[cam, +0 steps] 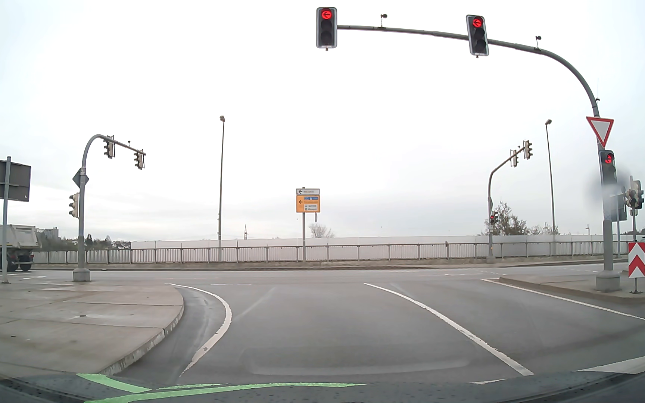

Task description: Follow the waypoints while adhering to traffic rules and regulations

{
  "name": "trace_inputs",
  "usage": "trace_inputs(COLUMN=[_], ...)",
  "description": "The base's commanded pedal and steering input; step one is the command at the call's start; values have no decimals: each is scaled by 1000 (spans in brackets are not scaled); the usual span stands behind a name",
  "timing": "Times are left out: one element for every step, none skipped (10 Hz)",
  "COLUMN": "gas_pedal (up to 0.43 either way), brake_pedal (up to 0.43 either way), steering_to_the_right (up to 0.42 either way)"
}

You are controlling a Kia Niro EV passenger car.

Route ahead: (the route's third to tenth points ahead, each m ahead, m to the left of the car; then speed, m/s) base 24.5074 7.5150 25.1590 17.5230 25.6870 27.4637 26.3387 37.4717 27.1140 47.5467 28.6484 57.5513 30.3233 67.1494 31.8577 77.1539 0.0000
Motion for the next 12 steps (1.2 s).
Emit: trace_inputs(gas_pedal=[0, 0, 0, 0, 0, 0, 0, 0, 0, 0, 0, 0], brake_pedal=[390, 390, 390, 390, 384, 390, 390, 390, 390, 390, 390, 390], steering_to_the_right=[-14, -14, -13, -14, -13, -14, -14, -14, -14, -14, -14, -13])
